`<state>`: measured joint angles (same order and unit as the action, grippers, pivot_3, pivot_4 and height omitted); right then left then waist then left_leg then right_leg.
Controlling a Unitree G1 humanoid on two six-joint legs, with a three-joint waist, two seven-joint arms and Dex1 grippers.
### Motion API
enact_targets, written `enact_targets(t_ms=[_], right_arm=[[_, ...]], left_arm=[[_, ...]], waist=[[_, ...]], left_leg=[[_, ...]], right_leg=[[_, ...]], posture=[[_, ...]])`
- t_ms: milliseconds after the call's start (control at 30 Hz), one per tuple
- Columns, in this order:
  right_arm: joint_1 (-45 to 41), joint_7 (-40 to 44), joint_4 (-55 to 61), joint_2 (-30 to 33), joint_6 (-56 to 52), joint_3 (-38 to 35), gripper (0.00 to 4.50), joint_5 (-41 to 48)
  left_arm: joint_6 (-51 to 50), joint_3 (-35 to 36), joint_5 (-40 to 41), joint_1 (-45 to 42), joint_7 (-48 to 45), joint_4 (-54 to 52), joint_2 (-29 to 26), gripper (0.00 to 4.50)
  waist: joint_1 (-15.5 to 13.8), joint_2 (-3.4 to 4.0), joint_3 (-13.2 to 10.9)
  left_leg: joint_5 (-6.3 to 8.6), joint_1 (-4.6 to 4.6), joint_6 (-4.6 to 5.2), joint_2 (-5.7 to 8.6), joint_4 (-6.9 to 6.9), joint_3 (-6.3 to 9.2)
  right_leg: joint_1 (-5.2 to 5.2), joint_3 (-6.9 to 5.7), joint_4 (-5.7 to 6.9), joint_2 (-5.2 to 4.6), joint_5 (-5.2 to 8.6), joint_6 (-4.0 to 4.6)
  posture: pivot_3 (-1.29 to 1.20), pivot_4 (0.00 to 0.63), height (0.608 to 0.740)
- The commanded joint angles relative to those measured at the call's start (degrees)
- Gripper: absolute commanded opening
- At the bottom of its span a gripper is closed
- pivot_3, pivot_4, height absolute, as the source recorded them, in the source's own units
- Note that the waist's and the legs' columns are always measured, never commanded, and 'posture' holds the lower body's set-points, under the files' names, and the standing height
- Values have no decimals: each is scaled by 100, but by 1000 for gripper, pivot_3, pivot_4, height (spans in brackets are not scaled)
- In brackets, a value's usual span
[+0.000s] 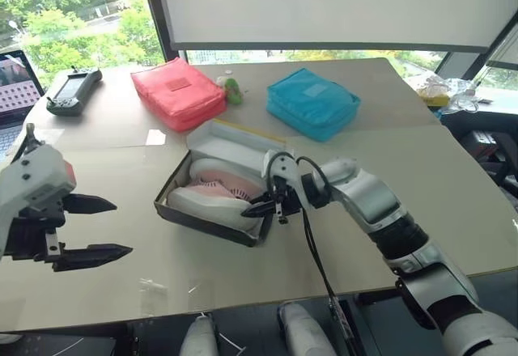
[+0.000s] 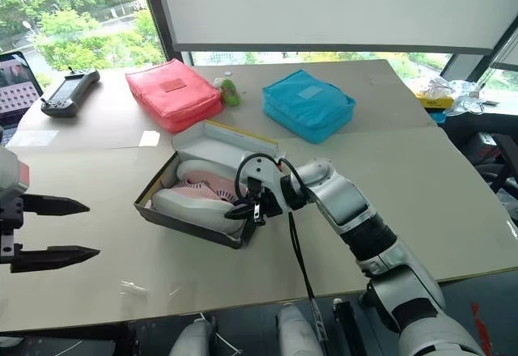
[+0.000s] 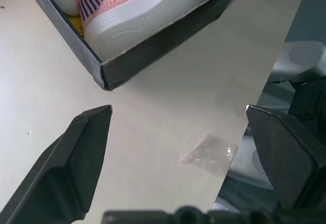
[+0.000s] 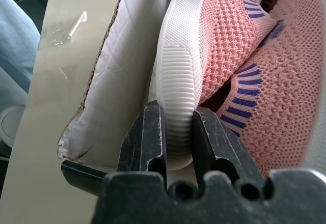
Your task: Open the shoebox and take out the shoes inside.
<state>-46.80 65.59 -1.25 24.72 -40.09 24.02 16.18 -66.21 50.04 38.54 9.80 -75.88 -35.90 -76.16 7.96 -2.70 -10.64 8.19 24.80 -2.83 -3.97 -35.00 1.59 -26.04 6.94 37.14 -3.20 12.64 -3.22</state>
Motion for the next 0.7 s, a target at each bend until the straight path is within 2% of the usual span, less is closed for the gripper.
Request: enact_targets(t_ms=[33,133,233,700], right_arm=[[4,144,318,-98,-590,-745,404,868],[74,334,574,-56,-883,-1058,404,1406],[200,452,558,235,-286,-682,404,903],[-425,-81,-414,-166,-282,-1783,404,1320]], left_arm=[[120,9,-11,-68,21,5,-12,4500],[96,5,9,-93,33,-16,-16,4500],[83,-7,13,-113,45,-36,-11,4500],[120,-222,60,-267,149,49,-44,4500]], waist=[[-16,0,0],[-42,0,0],[-59,0,0],[-68,1,-1]], left_leg=[[0,0,1,0,0,0],[-1,1,2,-1,1,0],[-1,1,3,-1,5,0],[-1,4,2,-1,5,-1]], right_leg=[[0,0,0,0,-1,0],[-2,1,0,2,-1,-1],[-3,1,0,2,-1,-15],[-7,2,0,2,2,-15]], posture=[[0,150,740],[0,150,740],[0,150,740],[0,150,740]])
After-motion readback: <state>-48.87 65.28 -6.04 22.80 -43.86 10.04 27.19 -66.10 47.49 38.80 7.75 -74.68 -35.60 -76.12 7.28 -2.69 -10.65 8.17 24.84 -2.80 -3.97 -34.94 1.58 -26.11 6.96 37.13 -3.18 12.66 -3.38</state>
